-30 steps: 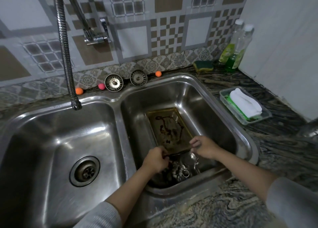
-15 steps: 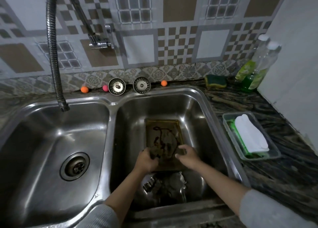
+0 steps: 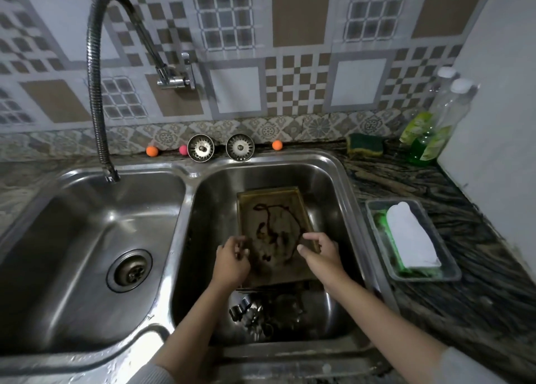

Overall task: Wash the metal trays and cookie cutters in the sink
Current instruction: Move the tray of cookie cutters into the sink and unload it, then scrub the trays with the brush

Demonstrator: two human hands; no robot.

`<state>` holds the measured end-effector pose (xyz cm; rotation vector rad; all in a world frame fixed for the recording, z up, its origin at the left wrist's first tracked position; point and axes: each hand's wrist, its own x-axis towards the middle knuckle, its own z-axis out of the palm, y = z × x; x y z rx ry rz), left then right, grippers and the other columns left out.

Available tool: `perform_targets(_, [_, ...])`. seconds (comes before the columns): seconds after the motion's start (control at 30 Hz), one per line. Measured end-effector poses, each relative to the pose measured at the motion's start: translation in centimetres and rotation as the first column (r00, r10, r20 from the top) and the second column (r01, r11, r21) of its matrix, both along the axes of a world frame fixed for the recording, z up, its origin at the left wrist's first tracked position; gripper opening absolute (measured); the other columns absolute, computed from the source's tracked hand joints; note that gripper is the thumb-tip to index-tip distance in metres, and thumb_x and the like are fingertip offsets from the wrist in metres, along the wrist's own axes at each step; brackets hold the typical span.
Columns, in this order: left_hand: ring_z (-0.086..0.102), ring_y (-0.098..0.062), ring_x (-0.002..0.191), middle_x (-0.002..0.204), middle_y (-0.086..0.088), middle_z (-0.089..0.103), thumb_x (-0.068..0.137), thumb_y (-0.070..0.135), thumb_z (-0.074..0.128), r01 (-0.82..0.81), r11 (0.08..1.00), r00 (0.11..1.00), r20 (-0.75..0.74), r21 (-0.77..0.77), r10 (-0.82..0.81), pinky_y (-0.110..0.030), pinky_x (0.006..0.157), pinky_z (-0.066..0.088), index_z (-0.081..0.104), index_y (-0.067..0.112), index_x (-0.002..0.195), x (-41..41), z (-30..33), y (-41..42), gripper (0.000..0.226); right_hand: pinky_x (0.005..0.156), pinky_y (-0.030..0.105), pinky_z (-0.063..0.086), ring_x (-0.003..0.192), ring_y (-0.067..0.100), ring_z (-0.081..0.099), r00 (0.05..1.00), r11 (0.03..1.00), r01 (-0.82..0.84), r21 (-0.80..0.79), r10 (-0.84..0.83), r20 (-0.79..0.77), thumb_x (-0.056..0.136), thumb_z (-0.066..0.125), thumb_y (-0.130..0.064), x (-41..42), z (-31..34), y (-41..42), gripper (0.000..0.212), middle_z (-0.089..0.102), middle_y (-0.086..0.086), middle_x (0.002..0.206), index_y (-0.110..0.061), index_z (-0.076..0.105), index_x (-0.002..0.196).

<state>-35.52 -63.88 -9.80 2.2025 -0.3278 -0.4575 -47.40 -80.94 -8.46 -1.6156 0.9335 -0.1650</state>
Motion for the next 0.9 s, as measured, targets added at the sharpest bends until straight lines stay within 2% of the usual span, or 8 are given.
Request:
perform_targets(0.07, [0.055, -0.022, 0.11, 0.111, -0.005, 0.059, 0.093, 0.014, 0.053, -0.003, 0.994, 1.0, 0.005, -0.112, 0.004, -0.039, 0.097, 0.047, 0.055, 0.023, 0.118, -0.5, 0.6, 0.3, 0.027, 0.094, 0.029, 0.038, 0.123, 0.018, 0.04, 0.999, 1.0, 0.008, -0.019, -0.007, 0.05, 0.088, 0.065, -0.025, -0.8, 0.9, 0.1, 0.02, 0.038, -0.002, 0.126, -0.033, 0.06, 0.105])
perform_targets(0.2, [0.051, -0.013, 0.114, 0.117, 0.001, 0.056, 0.097, 0.008, 0.044, -0.029, 0.965, 0.999, 0.033, -0.261, 0.039, -0.028, 0.097, 0.041, 0.052, 0.012, 0.127, -2.1, 1.7, 0.6, 0.031, 0.096, 0.029, 0.036, 0.123, 0.014, 0.039, 0.996, 0.996, -0.06, -0.068, 0.064, 0.065, 0.088, 0.065, -0.027, -2.2, 3.2, 0.8, 0.019, 0.042, -0.003, 0.129, -0.035, 0.058, 0.104])
perform_targets(0.27, [0.05, -0.012, 0.114, 0.118, 0.001, 0.055, 0.098, 0.006, 0.043, -0.042, 0.947, 0.998, 0.033, -0.318, 0.056, -0.028, 0.099, 0.04, 0.052, 0.013, 0.127, -2.6, 2.1, 0.8, 0.032, 0.097, 0.029, 0.036, 0.122, 0.013, 0.041, 0.99, 0.969, -0.132, -0.208, 0.141, 0.027, 0.087, 0.065, -0.031, -3.2, 4.7, 0.5, 0.021, 0.044, -0.006, 0.125, -0.036, 0.056, 0.105])
perform_targets(0.37, [0.053, -0.009, 0.107, 0.116, 0.003, 0.055, 0.098, 0.006, 0.041, -0.052, 0.93, 0.999, -0.019, -0.365, 0.049, -0.024, 0.089, 0.048, 0.053, 0.018, 0.125, -2.8, 2.5, 1.1, 0.031, 0.094, 0.027, 0.036, 0.113, 0.011, 0.039, 0.994, 0.803, -0.076, -0.591, 0.109, 0.02, 0.085, 0.066, -0.028, -5.2, 7.5, -1.6, 0.031, 0.043, -0.005, 0.122, -0.028, 0.056, 0.114])
perform_targets(0.47, [0.053, -0.009, 0.106, 0.114, 0.003, 0.055, 0.098, 0.003, 0.041, -0.068, 0.915, 0.998, -0.034, -0.398, 0.059, -0.01, 0.074, 0.042, 0.054, 0.022, 0.12, -3.0, 2.5, 1.5, 0.032, 0.097, 0.039, 0.035, 0.117, 0.03, 0.037, 0.987, 0.533, -0.033, -0.845, -0.117, -0.112, 0.085, 0.063, -0.025, -7.2, 9.0, -5.5, 0.04, 0.041, 0.011, 0.129, -0.021, 0.053, 0.123])
perform_targets(0.57, [0.052, -0.009, 0.107, 0.116, 0.002, 0.054, 0.097, 0.001, 0.04, -0.097, 0.896, 0.995, -0.073, -0.434, 0.072, -0.008, 0.07, 0.041, 0.054, 0.021, 0.12, -3.2, 2.9, 1.6, 0.032, 0.09, 0.043, 0.04, 0.118, 0.04, 0.035, 0.882, 0.652, -0.163, -0.741, -0.24, -0.405, 0.089, 0.058, -0.025, -8.0, 9.3, -8.1, 0.051, 0.037, 0.019, 0.133, -0.024, 0.041, 0.136])
perform_targets(0.63, [0.051, -0.011, 0.11, 0.118, 0.002, 0.053, 0.098, 0.002, 0.039, -0.103, 0.888, 0.993, -0.091, -0.448, 0.069, -0.01, 0.073, 0.042, 0.054, 0.02, 0.123, -3.3, 3.2, 1.6, 0.034, 0.088, 0.043, 0.043, 0.122, 0.042, 0.034, 0.849, 0.719, -0.193, -0.668, -0.219, -0.481, 0.091, 0.056, -0.025, -8.2, 8.7, -9.0, 0.056, 0.037, 0.022, 0.132, -0.026, 0.034, 0.142])
perform_targets(0.9, [0.051, -0.013, 0.11, 0.12, 0.003, 0.052, 0.098, 0.005, 0.039, -0.118, 0.874, 0.991, -0.114, -0.471, 0.072, -0.021, 0.078, 0.047, 0.054, 0.028, 0.12, -2.9, 4.1, 1.5, 0.035, 0.091, 0.043, 0.048, 0.119, 0.037, 0.05, 0.933, 0.802, -0.112, -0.587, -0.119, -0.34, 0.077, 0.072, -0.022, -8.6, 9.2, -11.2, 0.073, 0.051, 0.015, 0.135, -0.022, 0.038, 0.142])
